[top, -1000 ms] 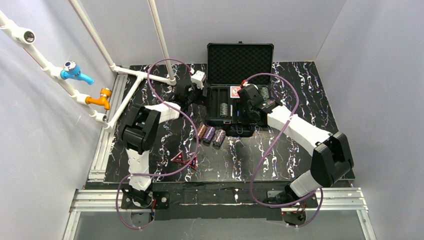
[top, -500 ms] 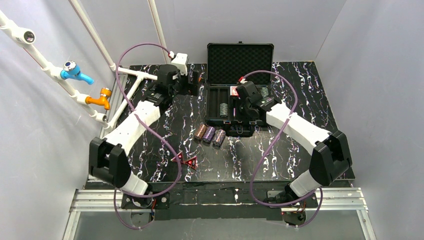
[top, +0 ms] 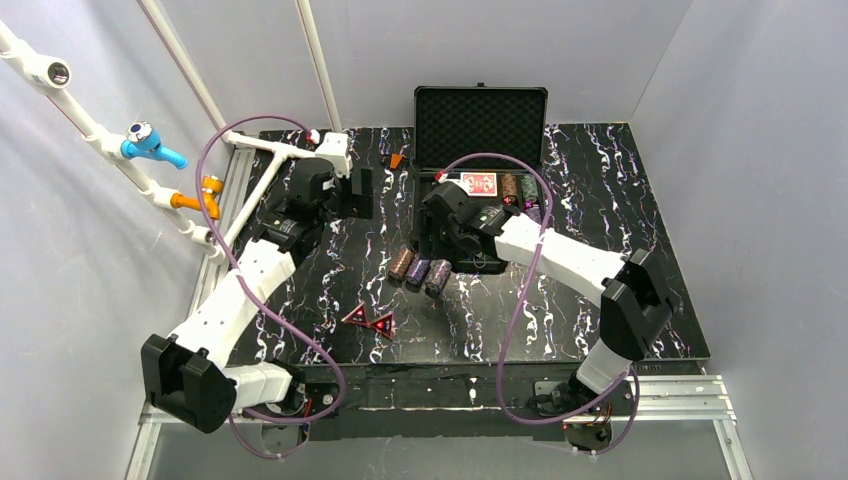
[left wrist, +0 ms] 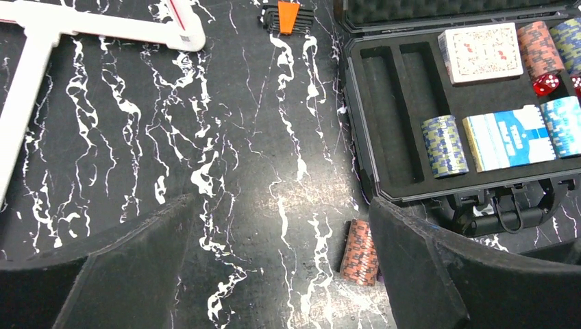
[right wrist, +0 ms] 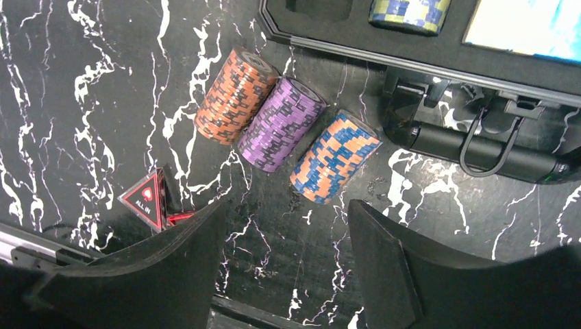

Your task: Pack up texas hold em set

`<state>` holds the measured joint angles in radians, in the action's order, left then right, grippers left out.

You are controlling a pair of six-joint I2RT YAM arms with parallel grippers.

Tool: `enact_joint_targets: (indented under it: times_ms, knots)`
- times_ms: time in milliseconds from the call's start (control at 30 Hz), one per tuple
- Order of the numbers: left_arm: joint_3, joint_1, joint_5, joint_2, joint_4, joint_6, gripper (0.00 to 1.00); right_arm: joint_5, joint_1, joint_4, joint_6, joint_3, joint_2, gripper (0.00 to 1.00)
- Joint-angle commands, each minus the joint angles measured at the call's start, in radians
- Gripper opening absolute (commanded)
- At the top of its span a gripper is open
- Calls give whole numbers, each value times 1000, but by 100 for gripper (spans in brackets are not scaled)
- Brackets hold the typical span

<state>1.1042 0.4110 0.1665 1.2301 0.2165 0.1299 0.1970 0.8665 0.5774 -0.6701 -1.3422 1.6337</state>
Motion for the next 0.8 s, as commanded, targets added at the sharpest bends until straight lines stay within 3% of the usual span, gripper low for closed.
enact_joint_targets:
  times_ms: [0, 300, 767]
  knots:
    - [4, 10, 57, -62, -5, -18, 98, 95, 16, 57, -115, -56, 30, 73]
    - [-21, 41, 136, -102, -26, -82, 98, 169, 21, 46, -295, 2, 58, 72]
    - [-25, 45, 146, -105, -29, -96, 98, 168, 20, 32, -325, 10, 149, 65]
